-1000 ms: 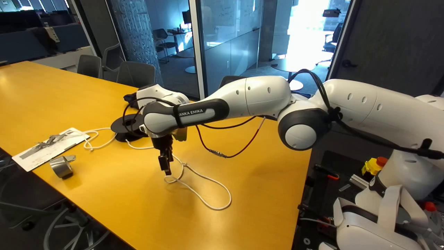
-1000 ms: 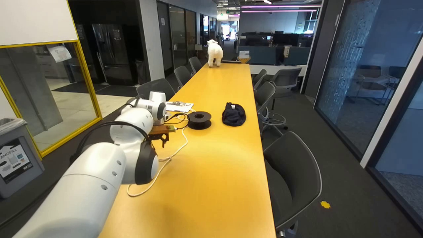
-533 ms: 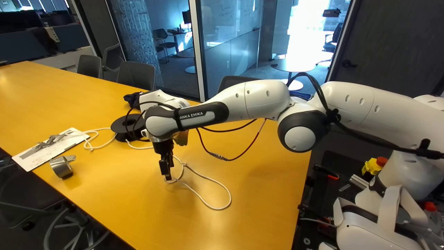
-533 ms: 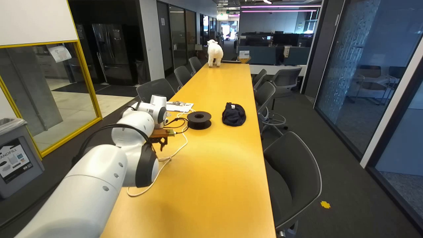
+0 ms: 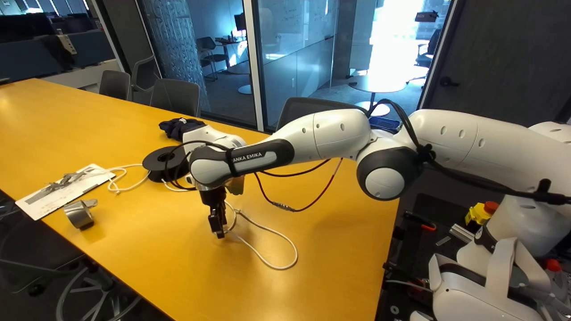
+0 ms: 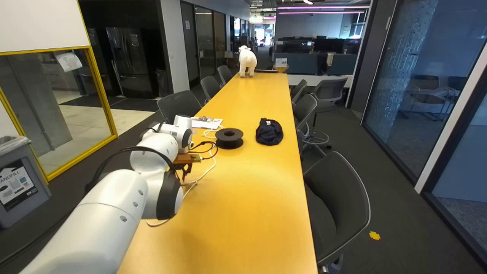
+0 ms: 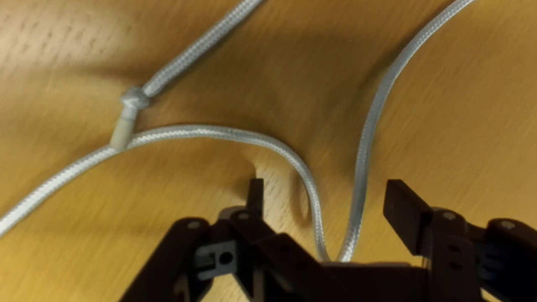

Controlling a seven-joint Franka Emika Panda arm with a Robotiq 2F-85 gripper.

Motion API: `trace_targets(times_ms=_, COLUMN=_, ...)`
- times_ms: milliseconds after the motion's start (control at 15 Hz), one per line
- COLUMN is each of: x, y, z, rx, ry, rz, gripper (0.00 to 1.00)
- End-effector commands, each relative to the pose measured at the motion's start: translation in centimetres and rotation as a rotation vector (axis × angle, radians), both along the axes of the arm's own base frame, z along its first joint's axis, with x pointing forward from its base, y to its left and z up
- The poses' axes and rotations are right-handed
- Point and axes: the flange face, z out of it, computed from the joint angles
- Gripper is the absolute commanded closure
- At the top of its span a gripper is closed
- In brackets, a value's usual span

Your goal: Straighten out the rope

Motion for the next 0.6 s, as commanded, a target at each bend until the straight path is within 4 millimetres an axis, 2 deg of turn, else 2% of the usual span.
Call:
trace_targets(times_ms=0, x=0.3, y=0.1, z=-0.2, rx=0.043, ry=-0.015, rz=-0.014, gripper=0.55)
trace_targets(times_ms=333, x=0.7, y=0.1, z=-0.5, rx=0.032, ry=-0.058, rz=-0.026, gripper=0.92)
trace_targets(times_ms=400, x=0.8, y=0.2, z=-0.6, rx=0.032, ry=-0.076, rz=-0.029, gripper=0.97)
trace_targets(times_ms=533, x=1.4, y=0.3, z=-0.7, rx=0.031, ry=-0.141, rz=-0.044, gripper=0.99)
